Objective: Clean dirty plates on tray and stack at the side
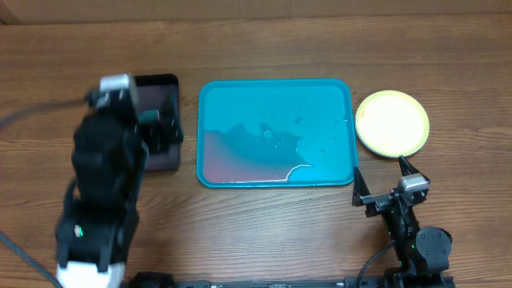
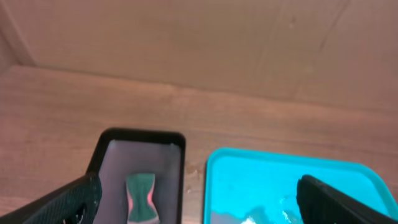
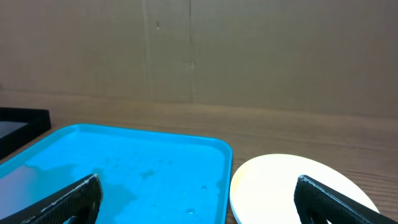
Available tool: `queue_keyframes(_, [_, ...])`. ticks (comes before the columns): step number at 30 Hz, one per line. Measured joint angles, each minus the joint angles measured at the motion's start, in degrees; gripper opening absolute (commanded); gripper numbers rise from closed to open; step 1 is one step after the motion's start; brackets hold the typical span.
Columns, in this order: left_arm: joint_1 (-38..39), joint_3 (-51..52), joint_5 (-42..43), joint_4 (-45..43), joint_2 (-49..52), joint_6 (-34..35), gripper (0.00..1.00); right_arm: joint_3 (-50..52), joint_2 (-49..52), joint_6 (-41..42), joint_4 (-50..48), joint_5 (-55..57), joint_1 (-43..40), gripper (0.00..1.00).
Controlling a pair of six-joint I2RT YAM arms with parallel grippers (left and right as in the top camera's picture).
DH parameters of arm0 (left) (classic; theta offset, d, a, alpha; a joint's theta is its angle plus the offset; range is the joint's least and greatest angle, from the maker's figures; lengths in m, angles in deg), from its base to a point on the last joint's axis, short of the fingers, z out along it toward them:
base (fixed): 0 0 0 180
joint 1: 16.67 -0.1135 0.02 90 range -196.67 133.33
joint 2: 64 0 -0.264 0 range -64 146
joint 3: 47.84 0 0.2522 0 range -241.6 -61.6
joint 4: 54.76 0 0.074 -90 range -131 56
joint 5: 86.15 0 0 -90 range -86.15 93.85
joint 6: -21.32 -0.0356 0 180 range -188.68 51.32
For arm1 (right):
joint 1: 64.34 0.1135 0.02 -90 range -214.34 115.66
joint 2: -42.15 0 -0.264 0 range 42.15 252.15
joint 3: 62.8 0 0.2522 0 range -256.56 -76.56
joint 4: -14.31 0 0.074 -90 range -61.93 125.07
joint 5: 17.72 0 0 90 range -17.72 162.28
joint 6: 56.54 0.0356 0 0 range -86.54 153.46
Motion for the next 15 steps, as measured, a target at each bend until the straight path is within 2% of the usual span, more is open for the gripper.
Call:
queue_keyframes(8, [-5.73, 29.49, 2.84, -17.79, -24.57, -0.17, 1.0, 0.0, 0.0, 0.13, 0.04, -0.02, 0.0, 1.0])
queue_keyframes(15, [-6.01, 47.15, 3.5, -25.22, -39.52, -3.91, 1.0, 0.0, 0.0, 0.15, 0.04, -0.02, 0.0, 1.0])
